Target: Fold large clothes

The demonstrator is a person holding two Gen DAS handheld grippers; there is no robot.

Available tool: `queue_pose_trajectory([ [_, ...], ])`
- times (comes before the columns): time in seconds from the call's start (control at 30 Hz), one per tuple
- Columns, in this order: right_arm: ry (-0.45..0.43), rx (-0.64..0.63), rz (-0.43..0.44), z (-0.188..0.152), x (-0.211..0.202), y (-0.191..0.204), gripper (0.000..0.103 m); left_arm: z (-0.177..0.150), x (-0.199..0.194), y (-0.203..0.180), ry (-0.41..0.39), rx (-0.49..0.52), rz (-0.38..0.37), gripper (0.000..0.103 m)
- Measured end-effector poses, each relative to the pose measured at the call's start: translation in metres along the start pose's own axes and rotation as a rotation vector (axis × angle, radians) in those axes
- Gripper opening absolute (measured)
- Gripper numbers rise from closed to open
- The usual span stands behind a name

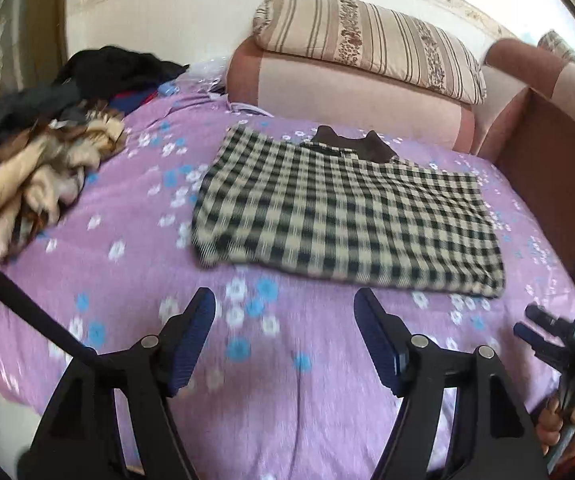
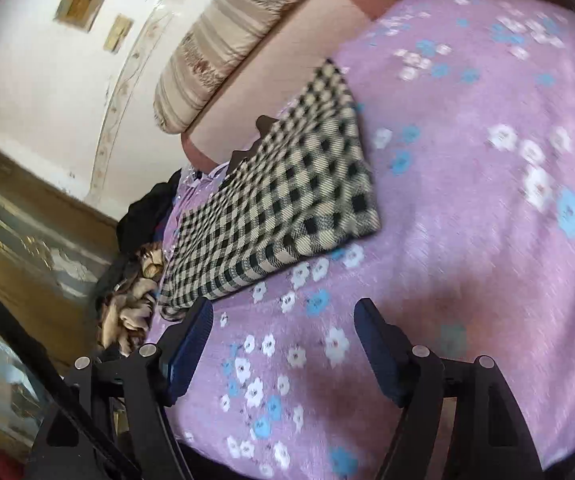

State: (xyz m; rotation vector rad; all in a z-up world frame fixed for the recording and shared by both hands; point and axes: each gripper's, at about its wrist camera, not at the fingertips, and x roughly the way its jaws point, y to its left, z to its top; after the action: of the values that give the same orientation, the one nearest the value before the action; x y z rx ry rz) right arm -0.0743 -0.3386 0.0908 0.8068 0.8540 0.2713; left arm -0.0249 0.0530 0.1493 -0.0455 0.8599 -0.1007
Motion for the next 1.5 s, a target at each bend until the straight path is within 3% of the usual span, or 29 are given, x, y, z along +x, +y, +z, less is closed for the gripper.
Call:
queue_pose_trajectory([
  [0.13,0.079,0.021,-0.035,-0.002,0.04,-0.011,0.077,0.025,0.044,-0.017,0.044,0.045,-0.052,0.068],
  [0.23,0.046,0.005,-0.044,0.01,0.049,-0.006,0.077,0.037,0.076,-0.031,0.075,0.056,-0.11,0.049],
  [0.33,0.033,0.004,-0.077,0.028,0.065,-0.004,0.077,0.046,0.114,-0.054,0.102,0.077,-0.147,0.037],
  [0.43,0.012,0.032,-0.084,0.042,0.081,-0.007,0.078,0.043,0.144,-0.069,0.146,0.088,-0.184,0.036],
  [0.5,-0.003,0.04,-0.09,0.051,0.094,-0.005,0.078,0.034,0.166,-0.077,0.196,0.116,-0.16,0.036],
  [0.67,-0.029,0.057,-0.101,0.068,0.121,0.001,0.079,0.023,0.168,-0.094,0.154,0.233,-0.093,0.037],
  [0.7,-0.027,0.06,-0.103,0.071,0.125,0.002,0.076,0.023,0.168,-0.095,0.153,0.236,-0.09,0.037],
  [0.73,-0.027,0.064,-0.11,0.074,0.128,0.003,0.066,0.023,0.168,-0.093,0.15,0.222,-0.096,0.037],
  [0.83,0.007,0.112,-0.132,0.083,0.135,-0.006,0.026,0.022,0.168,-0.093,0.145,0.211,-0.095,0.037],
  [0.97,0.033,0.116,-0.159,0.091,0.133,-0.004,0.016,0.025,0.159,-0.089,0.171,0.204,-0.114,0.035],
  [1.03,0.034,0.047,-0.198,0.097,0.133,0.015,0.016,0.032,0.149,-0.076,0.189,0.155,-0.161,0.03],
  [1.13,0.025,-0.064,-0.229,0.107,0.133,0.054,0.016,0.049,0.124,-0.041,0.141,0.053,-0.182,0.03],
  [1.33,0.026,-0.225,-0.194,0.118,0.158,0.138,0.013,0.077,0.089,0.072,0.033,-0.214,-0.067,0.03],
  [1.5,0.098,-0.444,-0.168,0.088,0.213,0.225,0.012,0.076,0.077,0.156,0.006,-0.406,0.042,0.03],
])
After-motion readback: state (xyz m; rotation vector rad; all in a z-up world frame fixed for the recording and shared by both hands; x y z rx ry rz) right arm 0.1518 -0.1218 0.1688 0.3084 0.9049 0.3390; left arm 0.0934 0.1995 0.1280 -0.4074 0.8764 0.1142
